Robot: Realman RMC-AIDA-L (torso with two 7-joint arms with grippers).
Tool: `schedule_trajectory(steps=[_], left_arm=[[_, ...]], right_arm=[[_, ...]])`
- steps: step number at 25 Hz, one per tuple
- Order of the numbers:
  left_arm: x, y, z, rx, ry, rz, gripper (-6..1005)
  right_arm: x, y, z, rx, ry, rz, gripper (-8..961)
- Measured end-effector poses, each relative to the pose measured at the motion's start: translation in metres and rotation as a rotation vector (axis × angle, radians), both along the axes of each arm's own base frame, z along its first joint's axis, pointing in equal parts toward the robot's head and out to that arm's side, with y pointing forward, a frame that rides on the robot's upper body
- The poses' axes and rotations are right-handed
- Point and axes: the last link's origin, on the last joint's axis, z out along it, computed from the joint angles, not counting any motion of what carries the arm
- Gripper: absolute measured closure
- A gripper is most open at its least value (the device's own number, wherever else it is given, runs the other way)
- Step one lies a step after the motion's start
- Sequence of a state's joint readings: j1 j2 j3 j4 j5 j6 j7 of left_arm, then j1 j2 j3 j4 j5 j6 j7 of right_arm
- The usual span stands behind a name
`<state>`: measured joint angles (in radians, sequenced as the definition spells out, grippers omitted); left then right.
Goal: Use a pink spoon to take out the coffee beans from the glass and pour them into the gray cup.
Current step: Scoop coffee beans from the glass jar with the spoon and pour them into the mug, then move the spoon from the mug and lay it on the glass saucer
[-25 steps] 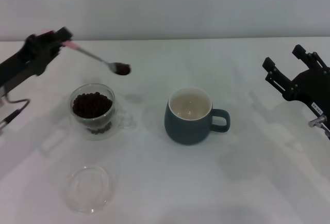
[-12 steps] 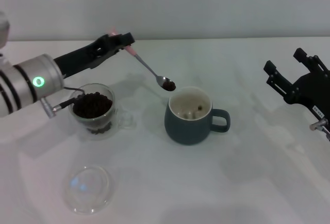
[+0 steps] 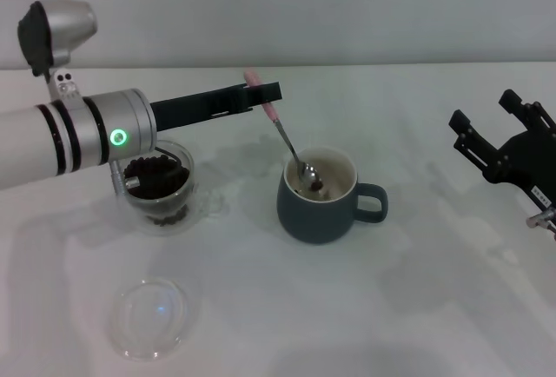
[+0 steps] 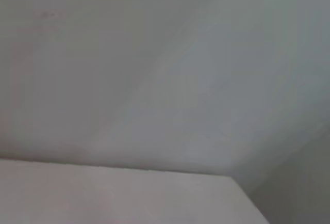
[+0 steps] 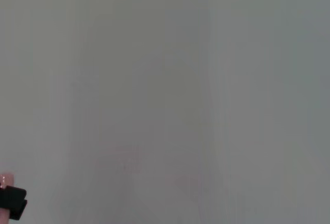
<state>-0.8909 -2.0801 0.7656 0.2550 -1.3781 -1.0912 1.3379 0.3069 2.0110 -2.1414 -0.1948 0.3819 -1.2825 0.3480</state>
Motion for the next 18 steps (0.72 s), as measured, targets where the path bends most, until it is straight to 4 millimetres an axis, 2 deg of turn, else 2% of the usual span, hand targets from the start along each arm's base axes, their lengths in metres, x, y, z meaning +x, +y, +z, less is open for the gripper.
schedule_trajectory(steps=[8,18], left_arm=[[0.008,0.001,0.007,0.039,0.019,-0.112,866],[0.0,-0.005,0.038,0.091,-0.08,-0.13,866]], right_arm=[[0.001,-0.001,0.0,0.0,0.005,-0.003,105],[-0.002,0.0,0.0,0.001,0.01,0.006,105]])
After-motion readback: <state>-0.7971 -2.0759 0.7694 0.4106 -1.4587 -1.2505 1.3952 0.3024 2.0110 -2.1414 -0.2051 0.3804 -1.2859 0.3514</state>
